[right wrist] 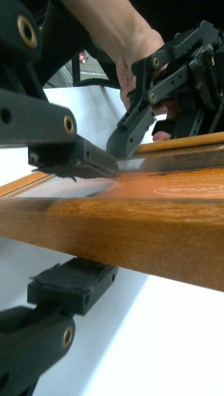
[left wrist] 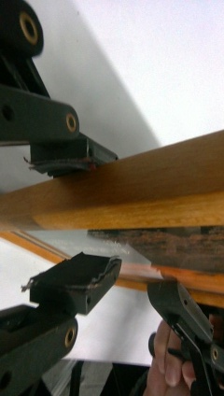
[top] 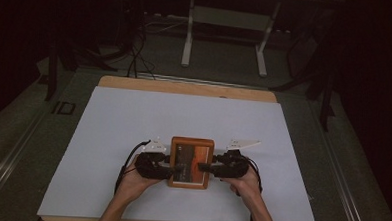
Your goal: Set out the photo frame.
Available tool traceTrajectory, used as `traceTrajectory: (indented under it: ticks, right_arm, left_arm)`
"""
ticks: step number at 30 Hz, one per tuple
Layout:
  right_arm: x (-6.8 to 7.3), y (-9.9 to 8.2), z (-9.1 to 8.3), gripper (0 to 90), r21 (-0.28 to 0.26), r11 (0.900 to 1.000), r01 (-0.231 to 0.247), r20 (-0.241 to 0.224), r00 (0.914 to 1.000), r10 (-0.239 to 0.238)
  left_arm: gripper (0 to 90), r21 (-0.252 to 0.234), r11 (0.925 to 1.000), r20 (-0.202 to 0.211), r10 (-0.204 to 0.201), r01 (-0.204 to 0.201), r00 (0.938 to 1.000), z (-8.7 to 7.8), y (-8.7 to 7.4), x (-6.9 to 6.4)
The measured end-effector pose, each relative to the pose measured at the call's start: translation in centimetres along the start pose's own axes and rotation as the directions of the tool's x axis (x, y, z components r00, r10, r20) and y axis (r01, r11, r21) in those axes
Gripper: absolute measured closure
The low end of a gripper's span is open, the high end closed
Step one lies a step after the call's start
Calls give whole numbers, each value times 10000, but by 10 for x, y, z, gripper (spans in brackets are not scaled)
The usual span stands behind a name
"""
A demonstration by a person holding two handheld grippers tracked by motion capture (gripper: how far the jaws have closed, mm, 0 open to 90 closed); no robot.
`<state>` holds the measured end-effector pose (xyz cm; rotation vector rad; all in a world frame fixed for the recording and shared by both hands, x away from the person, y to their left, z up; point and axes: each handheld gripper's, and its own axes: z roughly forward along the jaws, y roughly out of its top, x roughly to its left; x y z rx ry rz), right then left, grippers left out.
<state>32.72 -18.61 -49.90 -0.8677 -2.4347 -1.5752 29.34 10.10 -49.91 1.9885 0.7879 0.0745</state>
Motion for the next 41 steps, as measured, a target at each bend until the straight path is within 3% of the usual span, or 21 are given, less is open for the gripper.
traceTrajectory:
  ticks: [5,17,24,28,32,34,41]
  right_arm:
    - [2,3,-4,433,-34,9998,188,-33,9998,-188]
    - [7,8,-18,401,65,9986,532,254,9983,-533]
    - [7,11,-32,393,-254,9978,619,486,9970,-606]
    - [2,11,-51,393,-702,9963,498,768,9961,-444]
    - [-5,8,-65,393,-1005,9946,249,1050,9944,-143]
    - [-9,5,-71,393,-1082,9940,131,1198,9928,-1]
    - [-21,-3,-82,385,-823,9965,-125,2028,9788,290]
  left_arm:
    - [436,-49,10000,153,57,-56,9999,-2,0,0]
    - [408,-980,9951,59,-90,95,9999,-28,2,9]
    - [404,-1619,9867,-138,-182,158,9997,-43,4,12]
    - [404,-2265,9730,-531,-577,443,9969,-56,2,20]
    - [400,-2607,9634,-1142,-942,616,9890,-64,-1,27]
    - [400,-2627,9629,-1707,-1087,611,9793,-68,-3,30]
    - [396,-2563,9625,-2710,-1595,885,9493,-74,-11,42]
